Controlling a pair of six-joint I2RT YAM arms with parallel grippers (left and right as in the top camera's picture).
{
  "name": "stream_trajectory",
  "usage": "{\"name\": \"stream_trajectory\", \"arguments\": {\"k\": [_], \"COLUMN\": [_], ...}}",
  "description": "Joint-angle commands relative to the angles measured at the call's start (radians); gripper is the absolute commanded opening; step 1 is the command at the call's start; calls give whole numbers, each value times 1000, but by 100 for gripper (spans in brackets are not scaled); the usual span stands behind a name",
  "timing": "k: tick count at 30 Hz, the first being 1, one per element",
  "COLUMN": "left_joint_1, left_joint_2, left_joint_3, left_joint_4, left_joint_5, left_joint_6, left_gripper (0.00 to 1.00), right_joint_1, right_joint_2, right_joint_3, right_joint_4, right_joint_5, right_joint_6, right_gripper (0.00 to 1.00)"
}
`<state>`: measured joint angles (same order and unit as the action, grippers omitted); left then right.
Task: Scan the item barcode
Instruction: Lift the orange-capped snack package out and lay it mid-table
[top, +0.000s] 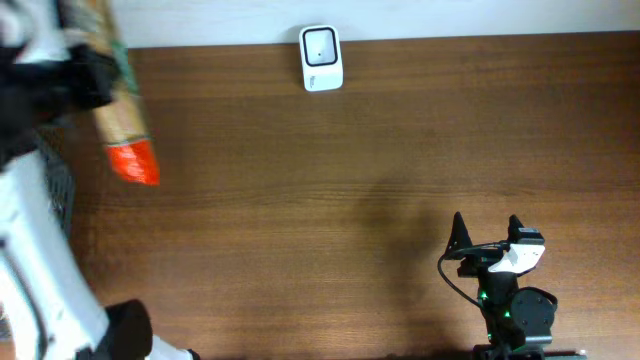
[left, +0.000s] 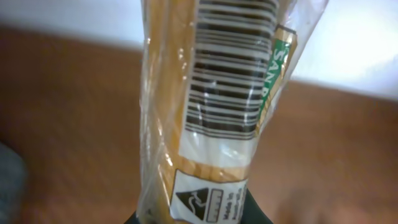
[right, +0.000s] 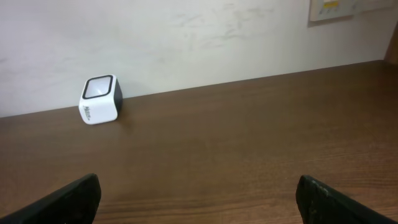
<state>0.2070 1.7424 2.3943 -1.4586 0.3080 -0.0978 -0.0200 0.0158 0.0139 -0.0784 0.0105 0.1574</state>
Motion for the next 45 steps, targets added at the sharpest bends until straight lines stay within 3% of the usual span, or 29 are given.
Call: {"name": "stream_trajectory", "arguments": {"k": [1,7,11,18,20,21,22,25,30,33,36,45], "left_joint_1": [-191,-456,-581,-771,-787,-790,-791,-780,-637,-490,-348,266], "left_joint_2": [50,61,77,162,173,173,171,150,6,-76,-136,-215], "left_joint_3": [-224,-748,-958,-1068,-1068,-1068,-1067,-1027,-764,-555,-449,-431], "left_joint_4": [71,441,689,962,997,1010,1025,1023,764,529,402,283], "left_joint_5": [-227,-283,-282,-291,-290,-290,-289,-287,-306,-463,-594,-645], "left_joint_6": [-195,-440,-570,-594,-594,-594,-569,-415,-199,-160,-146,-146], "left_gripper": [0,0,0,0,40,75,100,99,99,99,99,98], "right_joint_1": [-8,-8,-8,-8,-8,-8,-8,-8,-8,-8,-8,-8], "right_joint_2": [-8,-8,-8,-8,-8,-8,-8,-8,-8,-8,-8,-8], "right_joint_3": [-8,-8,-8,-8,-8,-8,-8,-8,-8,-8,-8,-8], "right_joint_4": [-3,-3,-3,-3,-3,-3,-3,-3,-3,-3,-3,-3], "right_joint_5": [2,2,2,2,2,2,2,2,2,2,2,2], "right_joint_6": [4,4,4,4,4,4,4,5,4,5,5,5], "right_gripper": [99,99,99,99,99,99,99,99,99,99,99,99]}}
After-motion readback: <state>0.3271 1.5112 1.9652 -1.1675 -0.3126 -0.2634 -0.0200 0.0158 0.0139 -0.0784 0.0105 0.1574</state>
